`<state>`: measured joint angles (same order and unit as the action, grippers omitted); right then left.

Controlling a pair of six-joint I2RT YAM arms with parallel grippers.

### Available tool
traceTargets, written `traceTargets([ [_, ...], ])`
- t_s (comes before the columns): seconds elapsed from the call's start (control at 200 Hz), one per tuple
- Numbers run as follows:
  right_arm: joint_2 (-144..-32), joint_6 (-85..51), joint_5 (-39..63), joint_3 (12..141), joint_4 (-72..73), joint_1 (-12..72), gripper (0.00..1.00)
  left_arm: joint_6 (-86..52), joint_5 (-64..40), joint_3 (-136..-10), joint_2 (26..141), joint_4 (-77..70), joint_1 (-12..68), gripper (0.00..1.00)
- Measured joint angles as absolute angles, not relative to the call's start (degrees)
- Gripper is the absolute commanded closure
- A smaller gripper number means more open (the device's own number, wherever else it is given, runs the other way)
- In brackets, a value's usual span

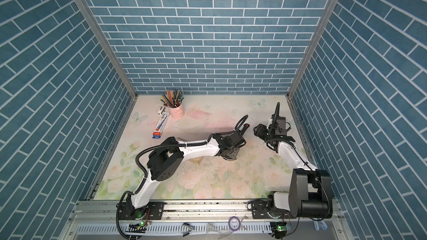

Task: Use a claw hammer to pull out a nail
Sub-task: Pick up the hammer at the center of the board.

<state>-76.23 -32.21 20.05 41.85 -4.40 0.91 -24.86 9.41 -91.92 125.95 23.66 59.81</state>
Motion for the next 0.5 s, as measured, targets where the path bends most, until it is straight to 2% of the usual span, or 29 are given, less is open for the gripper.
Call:
traceTargets([
  [0.22, -79.59, -37.28, 30.41, 36.95, 8.62, 0.54, 0.32, -25.06, 1.96, -78.78, 116.11, 15.88, 56.75, 1.0],
  [0.5, -88.68, -42.87, 36.99, 35.2, 23.51, 5.76, 0.32, -24.67, -1.23, -77.32, 112.81, 10.9, 55.37, 1.0],
])
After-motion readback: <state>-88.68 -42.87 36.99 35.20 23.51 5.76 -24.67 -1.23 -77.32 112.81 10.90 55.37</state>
